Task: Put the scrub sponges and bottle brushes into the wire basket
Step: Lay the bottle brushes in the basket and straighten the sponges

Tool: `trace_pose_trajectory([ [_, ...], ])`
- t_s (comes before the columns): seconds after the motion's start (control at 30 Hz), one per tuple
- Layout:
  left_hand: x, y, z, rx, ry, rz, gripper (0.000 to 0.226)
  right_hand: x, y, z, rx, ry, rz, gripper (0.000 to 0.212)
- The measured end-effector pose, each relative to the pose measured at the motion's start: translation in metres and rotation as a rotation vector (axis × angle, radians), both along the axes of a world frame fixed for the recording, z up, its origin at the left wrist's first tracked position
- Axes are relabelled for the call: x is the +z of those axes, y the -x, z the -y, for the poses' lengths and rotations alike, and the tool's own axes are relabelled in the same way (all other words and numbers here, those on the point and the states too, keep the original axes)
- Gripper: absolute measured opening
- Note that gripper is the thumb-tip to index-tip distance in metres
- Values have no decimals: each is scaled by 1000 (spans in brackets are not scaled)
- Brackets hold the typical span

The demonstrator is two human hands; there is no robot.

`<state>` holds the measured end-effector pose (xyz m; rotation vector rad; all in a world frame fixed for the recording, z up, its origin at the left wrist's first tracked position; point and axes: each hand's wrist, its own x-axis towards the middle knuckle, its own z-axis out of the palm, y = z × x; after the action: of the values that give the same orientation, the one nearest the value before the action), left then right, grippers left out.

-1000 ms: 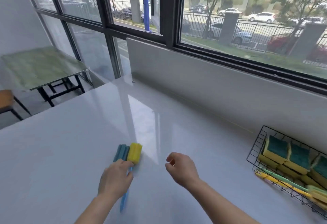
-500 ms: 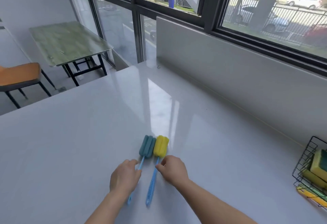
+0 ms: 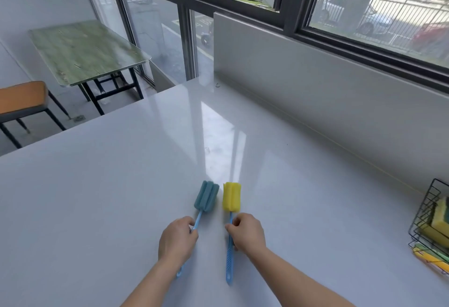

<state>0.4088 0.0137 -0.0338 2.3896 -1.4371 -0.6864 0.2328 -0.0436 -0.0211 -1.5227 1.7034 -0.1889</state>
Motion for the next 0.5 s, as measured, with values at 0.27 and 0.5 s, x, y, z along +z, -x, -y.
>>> trace_pose_trajectory([
  [0.27,17,25,5,-44,59,-35,17,17,43,-5,-132,52,86,19],
  [0.5,31,66,14,-174,103,-13,15,32,97,-19,-285,112,132,19],
])
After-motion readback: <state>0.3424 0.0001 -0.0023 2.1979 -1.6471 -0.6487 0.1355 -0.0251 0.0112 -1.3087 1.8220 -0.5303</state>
